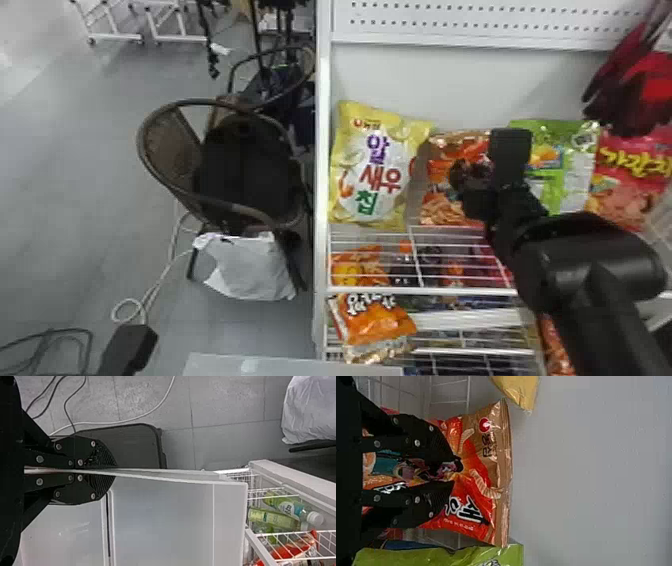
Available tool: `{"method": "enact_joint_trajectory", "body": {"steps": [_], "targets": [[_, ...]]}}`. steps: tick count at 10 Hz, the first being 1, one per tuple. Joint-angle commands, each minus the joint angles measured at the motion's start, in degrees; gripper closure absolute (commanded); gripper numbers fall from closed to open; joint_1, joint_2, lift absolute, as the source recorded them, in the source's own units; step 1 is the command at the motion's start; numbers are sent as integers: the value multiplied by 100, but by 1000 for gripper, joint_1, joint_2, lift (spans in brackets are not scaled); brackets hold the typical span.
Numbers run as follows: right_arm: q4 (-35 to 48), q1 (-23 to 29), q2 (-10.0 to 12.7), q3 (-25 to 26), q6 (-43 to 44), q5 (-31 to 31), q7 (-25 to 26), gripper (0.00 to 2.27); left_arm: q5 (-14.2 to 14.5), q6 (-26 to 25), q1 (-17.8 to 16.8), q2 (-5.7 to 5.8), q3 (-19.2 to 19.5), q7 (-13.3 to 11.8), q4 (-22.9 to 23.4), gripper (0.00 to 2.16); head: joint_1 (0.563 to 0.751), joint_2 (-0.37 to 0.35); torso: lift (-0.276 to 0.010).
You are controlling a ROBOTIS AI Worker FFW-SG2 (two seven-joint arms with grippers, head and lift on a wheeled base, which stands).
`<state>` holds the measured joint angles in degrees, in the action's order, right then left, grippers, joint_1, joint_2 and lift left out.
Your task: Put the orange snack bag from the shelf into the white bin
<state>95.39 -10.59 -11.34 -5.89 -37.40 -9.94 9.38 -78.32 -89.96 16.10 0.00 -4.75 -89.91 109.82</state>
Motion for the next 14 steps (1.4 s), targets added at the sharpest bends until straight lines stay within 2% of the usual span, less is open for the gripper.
{"method": "enact_joint_trajectory", "body": {"steps": [1, 6, 10, 12, 14], "targets": [[516, 242, 0, 105, -246, -105, -50, 2250, 10, -7, -1, -15, 0, -66, -4, 2142, 695, -39, 1], [2344, 1024, -18, 747, -1459, -465, -621, 2250, 28, -7, -36, -15, 18, -66, -75, 2142, 695, -26, 1], [3724, 1876, -18, 1582, -2514, -1081, -1193, 2250, 98, -7, -195, -15, -26, -66, -303, 2138, 695, -38, 1], [4322, 2281, 18, 1881, -3077, -1441, -1447, 2250, 247, -7, -265, -15, -44, -66, -426, 2142, 695, -44, 1], [4708, 2579, 141, 2136, -3498, -1863, -1781, 2250, 344, -7, -388, -15, -53, -66, -549, 2138, 695, -31, 1]]}}
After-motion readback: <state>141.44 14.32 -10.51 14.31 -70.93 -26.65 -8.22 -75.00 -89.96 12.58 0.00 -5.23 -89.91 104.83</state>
